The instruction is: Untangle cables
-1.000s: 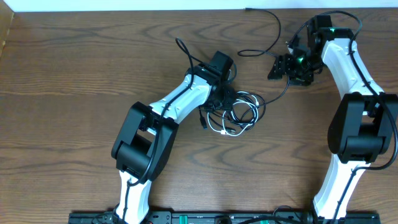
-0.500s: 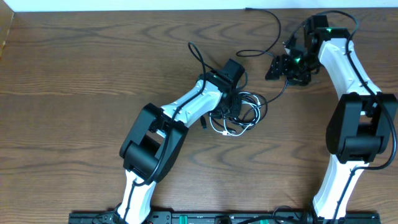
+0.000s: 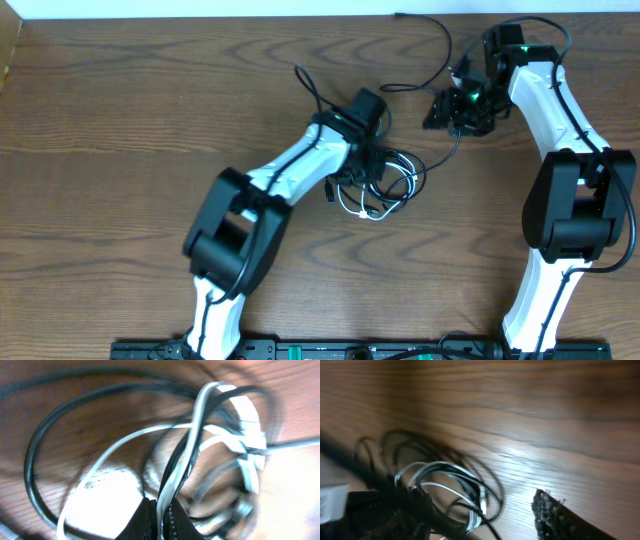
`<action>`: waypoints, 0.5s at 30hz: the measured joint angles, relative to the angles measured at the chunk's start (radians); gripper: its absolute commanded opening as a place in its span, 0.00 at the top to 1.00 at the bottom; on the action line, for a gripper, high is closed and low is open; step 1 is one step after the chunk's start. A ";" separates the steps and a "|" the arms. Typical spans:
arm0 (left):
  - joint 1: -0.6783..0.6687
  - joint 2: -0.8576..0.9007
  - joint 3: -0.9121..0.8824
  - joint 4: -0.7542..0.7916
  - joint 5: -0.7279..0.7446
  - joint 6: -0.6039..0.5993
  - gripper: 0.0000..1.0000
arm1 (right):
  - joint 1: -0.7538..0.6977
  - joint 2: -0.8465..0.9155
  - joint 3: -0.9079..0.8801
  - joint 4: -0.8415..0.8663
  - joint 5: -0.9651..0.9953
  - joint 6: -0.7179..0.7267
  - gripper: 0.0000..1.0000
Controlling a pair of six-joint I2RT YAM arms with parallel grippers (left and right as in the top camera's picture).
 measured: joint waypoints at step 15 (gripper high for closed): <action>0.080 -0.407 0.035 -0.001 0.253 0.147 0.93 | 0.033 -0.253 0.096 0.000 -0.156 -0.132 0.23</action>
